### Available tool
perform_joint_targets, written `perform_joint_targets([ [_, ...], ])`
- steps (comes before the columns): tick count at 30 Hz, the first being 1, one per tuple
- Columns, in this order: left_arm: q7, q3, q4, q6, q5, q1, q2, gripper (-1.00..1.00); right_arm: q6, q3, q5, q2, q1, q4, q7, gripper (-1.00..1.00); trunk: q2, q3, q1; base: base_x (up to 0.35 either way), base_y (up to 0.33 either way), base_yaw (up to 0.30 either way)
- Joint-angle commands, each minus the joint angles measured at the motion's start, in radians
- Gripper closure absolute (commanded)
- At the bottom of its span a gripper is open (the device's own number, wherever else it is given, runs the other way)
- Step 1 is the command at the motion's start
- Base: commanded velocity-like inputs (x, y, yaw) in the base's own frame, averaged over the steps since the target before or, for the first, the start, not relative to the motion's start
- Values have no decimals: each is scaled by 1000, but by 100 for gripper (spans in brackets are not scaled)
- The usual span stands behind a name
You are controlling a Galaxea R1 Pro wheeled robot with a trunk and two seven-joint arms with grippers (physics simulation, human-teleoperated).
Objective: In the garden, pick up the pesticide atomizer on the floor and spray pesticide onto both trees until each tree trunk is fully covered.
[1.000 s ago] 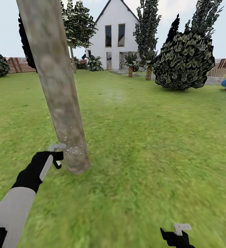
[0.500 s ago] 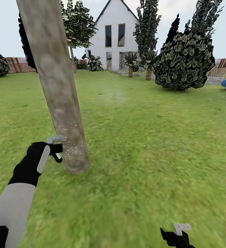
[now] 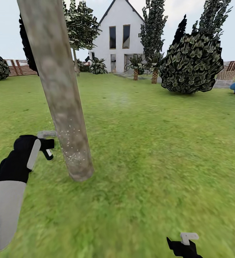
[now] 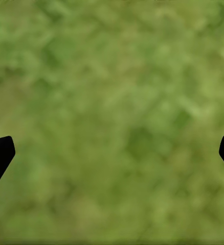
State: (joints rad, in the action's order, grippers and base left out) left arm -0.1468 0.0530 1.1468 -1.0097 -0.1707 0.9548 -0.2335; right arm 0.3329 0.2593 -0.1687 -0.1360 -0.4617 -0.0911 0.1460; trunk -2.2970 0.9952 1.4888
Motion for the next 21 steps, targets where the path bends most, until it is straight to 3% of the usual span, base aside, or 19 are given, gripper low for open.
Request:
perform_joint_targets([
  [1,0,5,-1,0,-5,5,-3,100,0,0,0,0,0,0,0,-100,0,0,0,0,0,0],
  [5,1,2,-16,11,-6,-6,6,100,0,0,0,1,0,0,1,-100,0,0,0,0,0,0],
  [7,2,2,-76,20,-8,-9,9,100,0,0,0,1,0,0,1,-100,0,0,0,0,0,0],
  [11,4,1,-238,151,-9,-53,31,100,0,0,0,1,0,1,1,-100,0,0,0,0,0,0],
  [13,4,-2,-293,178,-4,-71,64,100,0,0,-1,1,0,1,1,-100,0,0,0,0,0,0],
  [14,7,-24,-305,220,-2,-87,84,100,0,0,-1,1,0,1,1,-100,0,0,0,0,0,0],
  [16,8,-98,-331,295,0,-116,94,100,0,0,-1,1,0,1,1,-100,0,0,0,0,0,0],
  [17,8,-119,-350,325,-1,-125,96,100,0,0,-1,1,0,1,1,-100,0,0,0,0,0,0],
  [18,10,-136,-426,416,-4,-144,97,100,0,0,-1,1,0,1,1,-100,0,0,0,0,0,0],
  [21,46,-141,-576,584,-5,-152,98,100,0,0,-2,1,0,1,1,-100,0,0,0,0,0,0],
])
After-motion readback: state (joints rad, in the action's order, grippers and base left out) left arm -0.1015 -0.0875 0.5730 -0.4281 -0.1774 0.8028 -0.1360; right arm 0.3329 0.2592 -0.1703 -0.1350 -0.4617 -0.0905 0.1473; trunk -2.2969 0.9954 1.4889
